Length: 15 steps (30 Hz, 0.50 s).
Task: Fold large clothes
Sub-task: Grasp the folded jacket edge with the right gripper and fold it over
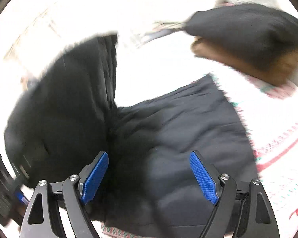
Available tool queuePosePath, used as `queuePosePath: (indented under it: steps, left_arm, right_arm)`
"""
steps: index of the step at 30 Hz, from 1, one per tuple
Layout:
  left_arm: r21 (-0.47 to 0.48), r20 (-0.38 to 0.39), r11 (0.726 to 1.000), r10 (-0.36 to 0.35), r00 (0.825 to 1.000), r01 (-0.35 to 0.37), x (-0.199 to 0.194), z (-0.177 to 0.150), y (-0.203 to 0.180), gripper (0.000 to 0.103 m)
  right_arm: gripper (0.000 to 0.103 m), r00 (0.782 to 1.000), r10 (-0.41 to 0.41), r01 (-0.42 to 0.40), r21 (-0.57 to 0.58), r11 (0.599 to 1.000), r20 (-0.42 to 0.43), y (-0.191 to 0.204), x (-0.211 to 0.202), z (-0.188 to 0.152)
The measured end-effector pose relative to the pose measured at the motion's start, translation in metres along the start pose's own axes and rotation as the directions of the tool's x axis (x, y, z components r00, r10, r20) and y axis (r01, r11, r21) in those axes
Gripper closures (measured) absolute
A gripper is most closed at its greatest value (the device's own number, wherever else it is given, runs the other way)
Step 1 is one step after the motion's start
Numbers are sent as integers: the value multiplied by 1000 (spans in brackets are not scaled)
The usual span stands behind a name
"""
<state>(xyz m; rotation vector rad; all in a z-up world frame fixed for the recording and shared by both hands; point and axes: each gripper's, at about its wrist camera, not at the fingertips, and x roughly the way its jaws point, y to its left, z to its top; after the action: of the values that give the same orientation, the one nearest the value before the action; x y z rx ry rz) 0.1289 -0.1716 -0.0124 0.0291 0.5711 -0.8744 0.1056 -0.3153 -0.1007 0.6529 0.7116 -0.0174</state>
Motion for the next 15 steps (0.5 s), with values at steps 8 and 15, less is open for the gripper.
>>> queuePosePath:
  steps: [8,15]
  left_arm:
    - [145,-221,986,-52,974,85,63,-60,-40,64]
    - [217,-230,973,-30,973,81,16,-48,-52,18]
  right_arm:
    - [18,994,96,-105,213,971,53,-57,-24,1]
    - [18,994,110,-105,196,975,-12,-39,-17,5]
